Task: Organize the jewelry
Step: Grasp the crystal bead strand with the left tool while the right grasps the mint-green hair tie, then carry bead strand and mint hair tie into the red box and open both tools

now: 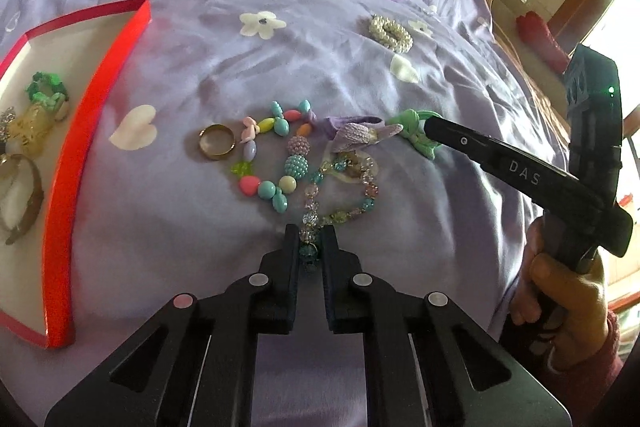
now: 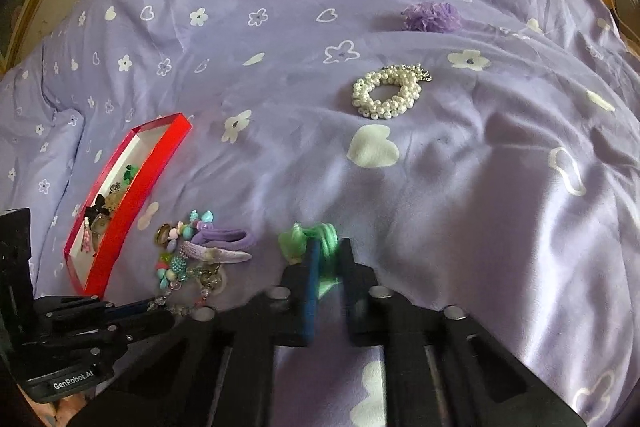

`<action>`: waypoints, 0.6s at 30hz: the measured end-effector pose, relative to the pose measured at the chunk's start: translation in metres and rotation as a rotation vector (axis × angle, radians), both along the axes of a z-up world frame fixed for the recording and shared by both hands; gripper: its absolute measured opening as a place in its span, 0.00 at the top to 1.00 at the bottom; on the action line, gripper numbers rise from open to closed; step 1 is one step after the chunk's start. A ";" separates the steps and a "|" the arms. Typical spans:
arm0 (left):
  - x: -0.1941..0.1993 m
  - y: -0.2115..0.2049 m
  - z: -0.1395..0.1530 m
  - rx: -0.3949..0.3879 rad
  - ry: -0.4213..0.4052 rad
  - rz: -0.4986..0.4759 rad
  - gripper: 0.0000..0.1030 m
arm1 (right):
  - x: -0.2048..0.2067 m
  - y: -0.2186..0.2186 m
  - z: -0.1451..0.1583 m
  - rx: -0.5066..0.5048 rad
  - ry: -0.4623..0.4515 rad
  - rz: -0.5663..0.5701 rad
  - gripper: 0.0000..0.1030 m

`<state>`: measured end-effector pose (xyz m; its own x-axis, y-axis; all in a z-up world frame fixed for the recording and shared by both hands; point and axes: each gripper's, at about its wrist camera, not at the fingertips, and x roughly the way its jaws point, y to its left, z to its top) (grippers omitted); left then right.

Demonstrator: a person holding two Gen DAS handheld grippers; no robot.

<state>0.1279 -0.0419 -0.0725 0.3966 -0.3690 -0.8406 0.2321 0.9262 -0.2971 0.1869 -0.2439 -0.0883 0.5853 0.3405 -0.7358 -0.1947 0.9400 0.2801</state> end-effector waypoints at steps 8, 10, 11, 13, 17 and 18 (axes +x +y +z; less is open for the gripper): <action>-0.018 0.013 0.026 -0.032 -0.075 0.011 0.94 | -0.018 -0.001 0.015 0.048 -0.023 0.019 0.94; -0.021 0.017 0.033 -0.040 -0.093 0.022 0.94 | -0.022 0.001 0.018 0.062 -0.024 0.027 0.94; -0.022 0.018 0.037 -0.043 -0.101 0.027 0.94 | -0.024 0.002 0.019 0.068 -0.023 0.031 0.94; -0.024 0.021 0.041 -0.048 -0.111 0.034 0.94 | -0.029 0.007 0.022 0.081 -0.024 0.044 0.94; -0.029 0.029 0.048 -0.051 -0.132 0.051 0.94 | -0.036 0.018 0.028 0.105 -0.028 0.074 0.94; -0.031 0.032 0.050 -0.052 -0.138 0.058 0.94 | -0.038 0.022 0.030 0.108 -0.029 0.083 0.94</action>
